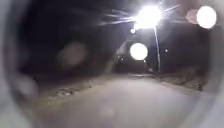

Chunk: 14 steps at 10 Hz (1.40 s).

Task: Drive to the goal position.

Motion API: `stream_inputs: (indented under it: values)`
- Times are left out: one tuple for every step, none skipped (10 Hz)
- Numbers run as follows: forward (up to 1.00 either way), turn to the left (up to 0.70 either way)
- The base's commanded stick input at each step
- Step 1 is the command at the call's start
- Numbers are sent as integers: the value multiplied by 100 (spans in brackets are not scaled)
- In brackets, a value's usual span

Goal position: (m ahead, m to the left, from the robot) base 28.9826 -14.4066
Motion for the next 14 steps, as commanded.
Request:
stream_inputs:
  values:
    - [100, -19]
    - [100, -20]
    - [100, -20]
    - [100, -20]
    - [100, -19]
    - [100, -11]
    - [100, -3]
    - [100, 0]
    - [100, 0]
    - [100, 0]
    - [100, 0]
    - [100, 5]
    - [100, 12]
    - [100, 14]
